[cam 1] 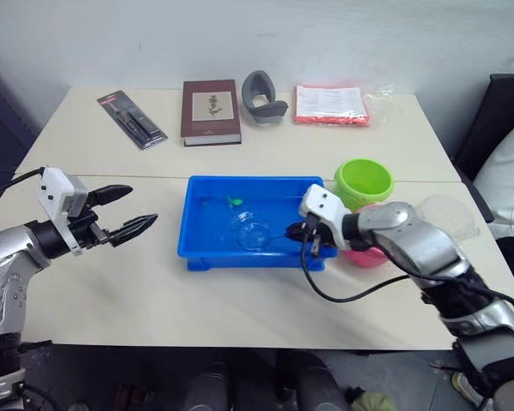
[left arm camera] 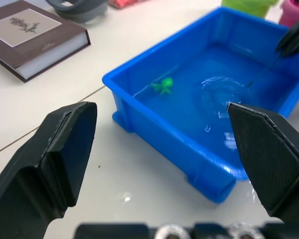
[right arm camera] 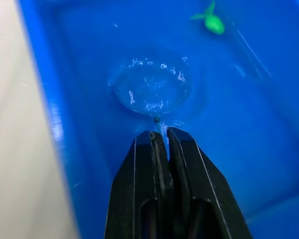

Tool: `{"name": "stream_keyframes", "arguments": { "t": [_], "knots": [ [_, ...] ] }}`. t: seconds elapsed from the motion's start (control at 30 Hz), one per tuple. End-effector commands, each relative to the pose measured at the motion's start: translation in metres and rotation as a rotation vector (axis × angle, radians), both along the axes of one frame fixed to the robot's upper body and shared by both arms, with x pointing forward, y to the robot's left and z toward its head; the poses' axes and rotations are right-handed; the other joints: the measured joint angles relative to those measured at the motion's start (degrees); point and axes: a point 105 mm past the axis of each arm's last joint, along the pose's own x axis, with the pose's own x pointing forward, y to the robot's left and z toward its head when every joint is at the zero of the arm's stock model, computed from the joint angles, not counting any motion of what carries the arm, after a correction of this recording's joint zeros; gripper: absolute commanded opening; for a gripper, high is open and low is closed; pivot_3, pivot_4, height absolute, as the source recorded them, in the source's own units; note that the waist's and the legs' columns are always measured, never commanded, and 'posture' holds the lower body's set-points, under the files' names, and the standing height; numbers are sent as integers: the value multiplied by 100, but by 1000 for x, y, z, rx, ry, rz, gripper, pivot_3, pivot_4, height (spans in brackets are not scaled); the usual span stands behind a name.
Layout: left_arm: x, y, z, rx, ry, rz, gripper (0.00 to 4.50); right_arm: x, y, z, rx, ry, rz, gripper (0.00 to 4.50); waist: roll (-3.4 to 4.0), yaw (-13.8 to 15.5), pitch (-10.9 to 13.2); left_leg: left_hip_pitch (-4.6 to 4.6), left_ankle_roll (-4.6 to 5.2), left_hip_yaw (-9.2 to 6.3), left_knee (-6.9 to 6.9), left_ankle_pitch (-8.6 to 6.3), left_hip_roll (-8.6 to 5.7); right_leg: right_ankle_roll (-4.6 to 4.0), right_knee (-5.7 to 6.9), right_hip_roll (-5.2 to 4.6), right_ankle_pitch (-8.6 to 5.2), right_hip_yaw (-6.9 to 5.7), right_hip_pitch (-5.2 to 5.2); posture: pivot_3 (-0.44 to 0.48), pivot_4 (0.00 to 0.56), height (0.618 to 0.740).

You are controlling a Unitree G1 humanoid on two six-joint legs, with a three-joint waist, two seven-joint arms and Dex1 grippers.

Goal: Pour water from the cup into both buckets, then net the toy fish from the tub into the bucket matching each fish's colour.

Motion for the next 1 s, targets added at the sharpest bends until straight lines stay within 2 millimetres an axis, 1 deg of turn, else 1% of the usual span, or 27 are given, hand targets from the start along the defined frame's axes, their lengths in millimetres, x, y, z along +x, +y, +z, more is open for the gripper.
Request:
{"name": "stream_keyframes", "arguments": {
  "t": [0.03, 0.2, 0.33, 0.4, 0.53, 0.63, 0.87, 1.0],
  "knots": [
    [-5, -4, 10, 23, -29, -11, 4489, 17, 13, 17, 29, -80, -15, 0, 0, -56, 0, 0, -1, 0, -1, 1, 0, 0, 3, 1, 0, 0, -1, 0, 150, 740],
    [-7, -8, 15, 17, -34, -11, 4489, 30, 28, 19, 80, -101, -48, 0, 0, -64, 0, -2, -2, -2, -4, 0, 0, 0, 11, 2, 0, -2, 0, 0, 150, 740],
    [-11, -12, 11, 36, -20, -22, 4489, 30, 40, 22, 129, -127, -31, 0, 1, -73, 0, -4, -2, -2, -5, 0, 1, 1, 12, 3, 0, -2, -2, 0, 150, 740],
    [-13, -12, 10, 40, -19, -25, 4489, 30, 42, 24, 159, -132, -38, 0, 1, -73, 0, -4, -2, -2, -5, 0, 1, 0, 11, 3, 0, -2, -2, 0, 150, 740],
    [-16, -12, 4, 41, -12, -24, 4489, 25, 34, 27, 205, -165, -52, 0, 1, -66, 0, -3, -3, -3, -6, -1, 1, 0, 11, 2, 0, -2, -1, 0, 150, 740],
    [-16, -13, 2, 37, -7, -25, 4489, 21, 26, 27, 203, -173, -69, 0, 1, -58, 0, -4, -2, -6, -7, -1, 0, 1, 8, 2, 0, -4, -1, 0, 150, 740],
    [-14, -18, -1, 33, -5, -44, 4489, 10, 15, 32, 195, -198, -57, 0, 1, -64, 1, -4, -3, -5, -8, -3, 2, 0, 6, 3, 0, -3, -1, 0, 150, 740],
    [-11, -19, 0, 30, -5, -53, 4489, 2, 5, 31, 191, -158, -58, 0, 1, -58, 1, -4, -2, -5, -9, -4, 1, 0, 4, 3, 0, -3, 0, 0, 150, 740]
  ]
}}
